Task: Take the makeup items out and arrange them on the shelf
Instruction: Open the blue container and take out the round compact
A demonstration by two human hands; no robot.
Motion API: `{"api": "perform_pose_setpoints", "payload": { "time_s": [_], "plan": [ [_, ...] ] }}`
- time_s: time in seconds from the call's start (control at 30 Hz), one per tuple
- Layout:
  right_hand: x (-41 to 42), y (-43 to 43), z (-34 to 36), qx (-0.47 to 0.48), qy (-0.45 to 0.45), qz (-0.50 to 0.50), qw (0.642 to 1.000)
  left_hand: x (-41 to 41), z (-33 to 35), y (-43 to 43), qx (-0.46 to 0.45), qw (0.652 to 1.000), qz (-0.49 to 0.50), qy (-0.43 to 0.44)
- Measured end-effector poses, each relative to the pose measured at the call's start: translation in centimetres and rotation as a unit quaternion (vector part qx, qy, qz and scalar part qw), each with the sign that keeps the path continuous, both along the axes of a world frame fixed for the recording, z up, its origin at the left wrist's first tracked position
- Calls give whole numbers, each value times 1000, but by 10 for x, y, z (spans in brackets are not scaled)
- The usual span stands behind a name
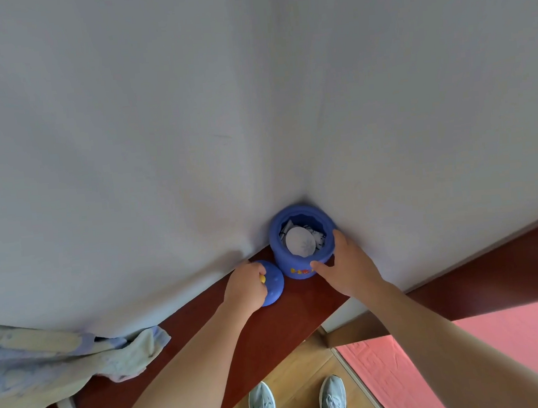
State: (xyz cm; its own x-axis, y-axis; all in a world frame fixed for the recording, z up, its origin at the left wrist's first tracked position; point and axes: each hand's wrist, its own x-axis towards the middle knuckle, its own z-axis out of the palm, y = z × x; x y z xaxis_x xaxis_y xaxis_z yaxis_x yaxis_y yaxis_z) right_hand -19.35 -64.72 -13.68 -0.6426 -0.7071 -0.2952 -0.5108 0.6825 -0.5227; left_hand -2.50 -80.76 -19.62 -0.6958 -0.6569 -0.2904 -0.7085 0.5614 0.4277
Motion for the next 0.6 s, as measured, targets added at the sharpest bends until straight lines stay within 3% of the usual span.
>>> {"api": "perform_pose_setpoints", "payload": {
  "time_s": [0.6],
  "plan": [
    [-1,1,-5,-7,10,4,1000,1,-10,0,12,1000,8,16]
  ]
}}
